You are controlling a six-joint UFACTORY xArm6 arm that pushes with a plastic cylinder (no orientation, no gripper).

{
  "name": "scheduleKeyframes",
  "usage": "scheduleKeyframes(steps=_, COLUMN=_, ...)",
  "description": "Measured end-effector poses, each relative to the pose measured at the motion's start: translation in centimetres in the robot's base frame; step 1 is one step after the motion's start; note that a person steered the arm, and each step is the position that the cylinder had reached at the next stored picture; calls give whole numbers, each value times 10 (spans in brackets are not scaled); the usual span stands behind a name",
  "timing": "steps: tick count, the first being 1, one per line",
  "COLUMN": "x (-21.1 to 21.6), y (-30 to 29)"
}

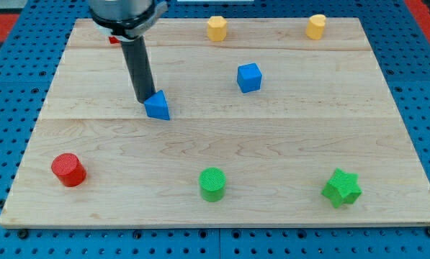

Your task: Place the blue cube diagonal to the yellow hexagon

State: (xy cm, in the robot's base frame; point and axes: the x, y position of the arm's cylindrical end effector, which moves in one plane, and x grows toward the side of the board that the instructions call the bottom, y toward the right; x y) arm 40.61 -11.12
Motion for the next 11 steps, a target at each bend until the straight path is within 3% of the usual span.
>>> scheduleKeyframes(steps=2, x=22, y=37)
scheduleKeyframes(steps=3, x=13, y=15)
scheduleKeyframes(steps=4, x=-26, y=39)
scheduleKeyframes(steps=6, x=-10, y=163)
scheduleKeyframes(steps=7, x=-44, y=151)
scheduleKeyframes(steps=8, x=-45, y=191)
scheduleKeyframes(steps=9, x=-52, y=145)
scheduleKeyframes(steps=11, x=-70, y=202)
